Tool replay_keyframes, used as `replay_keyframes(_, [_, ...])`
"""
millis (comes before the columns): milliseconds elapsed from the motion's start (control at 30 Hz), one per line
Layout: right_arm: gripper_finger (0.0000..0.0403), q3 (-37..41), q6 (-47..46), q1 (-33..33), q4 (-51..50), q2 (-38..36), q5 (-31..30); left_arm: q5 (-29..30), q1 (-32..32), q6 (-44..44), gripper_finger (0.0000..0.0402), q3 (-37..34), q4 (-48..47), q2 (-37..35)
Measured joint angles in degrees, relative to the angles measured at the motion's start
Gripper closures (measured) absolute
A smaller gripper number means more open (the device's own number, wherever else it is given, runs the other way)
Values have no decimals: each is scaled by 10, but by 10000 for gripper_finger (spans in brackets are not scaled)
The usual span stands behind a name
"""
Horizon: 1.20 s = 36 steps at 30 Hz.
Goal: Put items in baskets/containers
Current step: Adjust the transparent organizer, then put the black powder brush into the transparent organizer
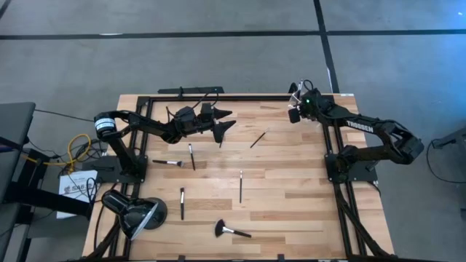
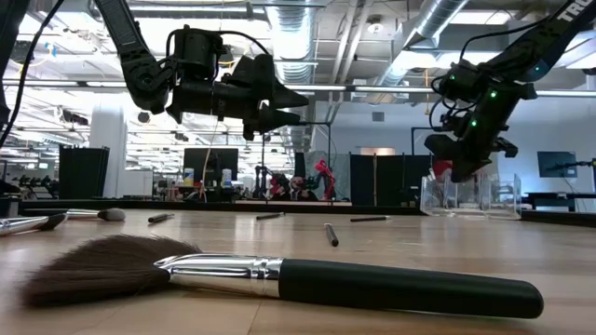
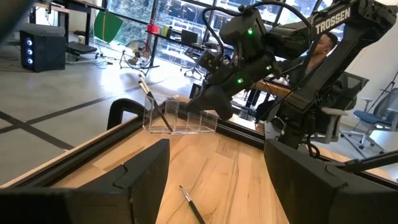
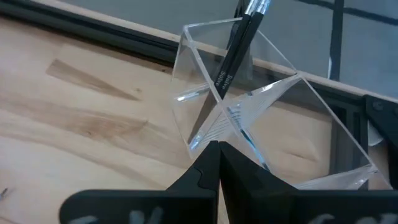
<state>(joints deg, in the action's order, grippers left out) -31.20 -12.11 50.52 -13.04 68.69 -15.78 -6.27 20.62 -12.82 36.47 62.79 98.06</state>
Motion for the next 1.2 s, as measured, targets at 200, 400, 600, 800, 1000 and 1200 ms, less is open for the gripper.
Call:
replay_keyframes(200, [402,0,1,-10,1,0,4,0,0,1,142,0,0,0])
replay_keyframes(400, [402,0,4,-24,4,0,7,0,0,1,142,0,0,0])
replay_keyframes(600, [402,0,21,-42,25,0,7,0,0,2,142,0,-2,0])
replay_keyframes(800, [402,0,30,-53,29,0,8,8,4,8,142,0,-23,0])
replay_keyframes(1000, [402,-15,66,-74,28,0,8,22,25,3,164,8,-110,-8])
replay_keyframes(1200, [402,-38,68,-104,28,0,8,49,27,32,204,32,-248,-48])
